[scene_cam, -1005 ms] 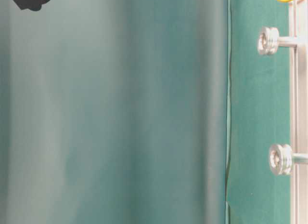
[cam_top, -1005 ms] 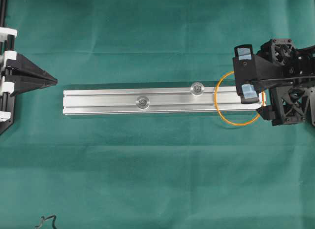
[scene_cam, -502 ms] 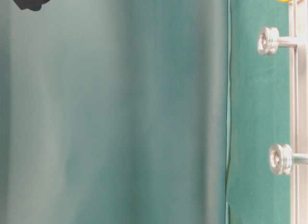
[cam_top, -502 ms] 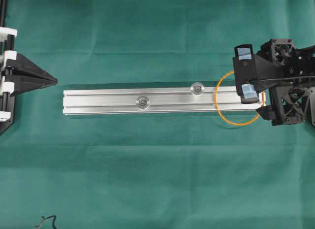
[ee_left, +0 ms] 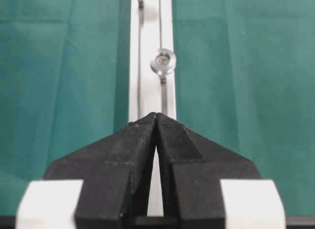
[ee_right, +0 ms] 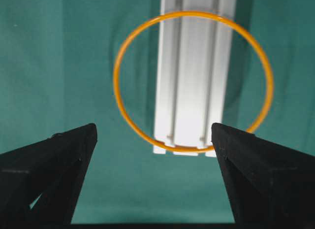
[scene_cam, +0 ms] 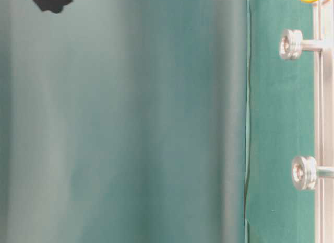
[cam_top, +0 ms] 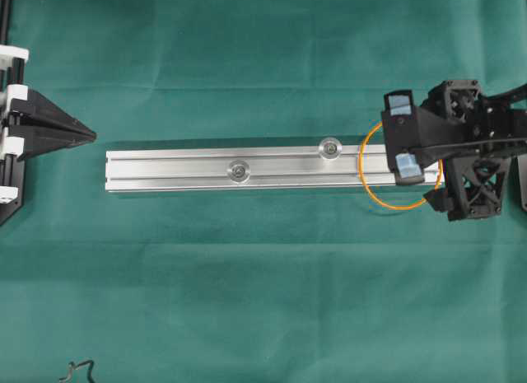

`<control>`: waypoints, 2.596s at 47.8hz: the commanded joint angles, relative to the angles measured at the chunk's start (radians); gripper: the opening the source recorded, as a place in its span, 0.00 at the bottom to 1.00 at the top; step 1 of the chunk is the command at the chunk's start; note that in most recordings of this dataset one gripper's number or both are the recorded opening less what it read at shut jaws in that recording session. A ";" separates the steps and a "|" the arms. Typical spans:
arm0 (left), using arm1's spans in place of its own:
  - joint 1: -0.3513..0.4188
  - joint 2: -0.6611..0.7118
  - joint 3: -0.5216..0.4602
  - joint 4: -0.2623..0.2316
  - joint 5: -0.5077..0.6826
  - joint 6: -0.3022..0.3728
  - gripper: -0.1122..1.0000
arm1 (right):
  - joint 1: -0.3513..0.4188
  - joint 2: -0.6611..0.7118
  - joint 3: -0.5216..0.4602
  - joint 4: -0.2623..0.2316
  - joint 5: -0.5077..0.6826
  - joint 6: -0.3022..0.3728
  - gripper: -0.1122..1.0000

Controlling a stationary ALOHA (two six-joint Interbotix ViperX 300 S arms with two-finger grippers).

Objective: Hook the rubber onto the shaft.
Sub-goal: 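Move the right gripper over the orange rubber band at the rail's right end, then close the right gripper on the band's near side and lift it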

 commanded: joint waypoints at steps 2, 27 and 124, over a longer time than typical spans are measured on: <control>0.003 0.006 -0.031 0.003 -0.008 0.000 0.10 | 0.012 0.008 0.011 0.008 -0.040 0.002 0.97; 0.002 0.006 -0.031 0.003 -0.009 0.002 0.10 | 0.066 0.110 0.083 0.009 -0.222 0.002 0.97; 0.002 0.006 -0.031 0.003 -0.008 0.002 0.10 | 0.115 0.276 0.216 0.002 -0.525 0.069 0.47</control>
